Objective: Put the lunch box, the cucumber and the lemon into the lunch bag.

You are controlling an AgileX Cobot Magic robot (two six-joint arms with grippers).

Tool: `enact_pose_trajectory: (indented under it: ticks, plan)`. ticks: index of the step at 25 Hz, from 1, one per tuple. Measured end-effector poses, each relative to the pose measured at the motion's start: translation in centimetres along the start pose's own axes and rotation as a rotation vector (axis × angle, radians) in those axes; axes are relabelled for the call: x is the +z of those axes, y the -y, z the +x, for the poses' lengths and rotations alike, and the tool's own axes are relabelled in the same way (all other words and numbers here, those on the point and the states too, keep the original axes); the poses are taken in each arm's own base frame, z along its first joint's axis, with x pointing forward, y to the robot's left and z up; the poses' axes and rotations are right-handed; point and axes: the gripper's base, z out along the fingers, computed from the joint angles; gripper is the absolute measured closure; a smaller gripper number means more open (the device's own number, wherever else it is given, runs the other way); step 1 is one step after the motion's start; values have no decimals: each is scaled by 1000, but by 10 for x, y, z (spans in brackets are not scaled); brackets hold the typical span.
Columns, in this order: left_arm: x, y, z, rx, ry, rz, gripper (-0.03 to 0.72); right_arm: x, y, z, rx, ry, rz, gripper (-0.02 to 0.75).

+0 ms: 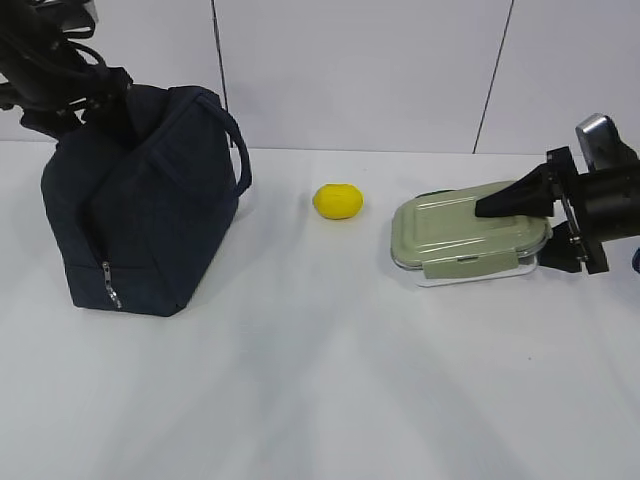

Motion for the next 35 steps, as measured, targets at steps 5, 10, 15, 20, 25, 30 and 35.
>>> enact_pose_trajectory:
  ticks: [5,10,15,20,25,30,35]
  plan:
    - [4,-1,3,-3,-40,6,415,4,-3,1,-6,-11,-4,214]
    - [3,-5,4,-10,-43,5,656,4,-3,1,-6,-11,-4,214]
    - [3,-4,4,-17,-43,17,676,4,-3,1,-4,-11,-4,214]
    - [2,-5,4,-16,-42,13,676,4,-3,1,0,-5,-9,214]
    - [-18,-1,2,3,4,-3,676,4,-6,-2,20,27,-36,214]
    - [-32,4,2,6,38,6,677,2,-10,-9,30,51,-50,214]
    - [-31,8,2,13,37,11,678,-1,-29,-22,-18,85,-71,214]
